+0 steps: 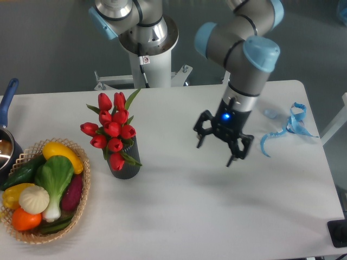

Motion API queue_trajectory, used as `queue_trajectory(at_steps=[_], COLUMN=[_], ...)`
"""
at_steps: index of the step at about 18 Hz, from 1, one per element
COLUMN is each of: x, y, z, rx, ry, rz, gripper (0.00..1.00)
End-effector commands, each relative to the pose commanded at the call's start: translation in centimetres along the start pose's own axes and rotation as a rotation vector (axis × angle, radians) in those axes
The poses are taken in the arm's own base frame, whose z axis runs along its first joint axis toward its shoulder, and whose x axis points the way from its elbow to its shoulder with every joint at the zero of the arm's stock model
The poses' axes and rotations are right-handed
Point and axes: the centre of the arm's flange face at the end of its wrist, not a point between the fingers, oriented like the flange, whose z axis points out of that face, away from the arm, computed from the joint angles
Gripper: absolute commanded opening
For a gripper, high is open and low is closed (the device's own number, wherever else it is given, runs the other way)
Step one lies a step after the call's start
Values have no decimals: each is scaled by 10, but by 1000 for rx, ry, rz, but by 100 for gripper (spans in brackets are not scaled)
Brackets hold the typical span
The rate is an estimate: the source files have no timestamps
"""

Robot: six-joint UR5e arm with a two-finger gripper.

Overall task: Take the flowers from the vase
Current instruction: 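Move the open gripper toward the red tulips in the black vase, then lower the gripper onto the tulip stems and close it around them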

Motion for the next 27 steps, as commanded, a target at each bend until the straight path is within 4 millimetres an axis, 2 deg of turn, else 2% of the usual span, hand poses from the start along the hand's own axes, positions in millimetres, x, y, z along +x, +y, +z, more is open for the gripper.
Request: queue_trajectory(at_steps=[2, 4, 7, 10, 12, 15, 19, 24, 27], x=[23, 35, 47, 62, 70, 101, 125, 125, 111], y=[2, -9, -19, -34, -32, -34, -26, -35, -35], z=[-9, -14, -7, 4, 10, 19, 22, 35, 51], rx=[11, 68, 168, 217, 214, 214, 218, 298, 357], ry=[-7, 4, 56, 105, 118, 143, 153, 210, 250], rz=[-2, -22, -83, -64, -57, 25, 65, 52, 30], gripper=[100, 100, 100, 100, 100, 100, 100, 100, 100])
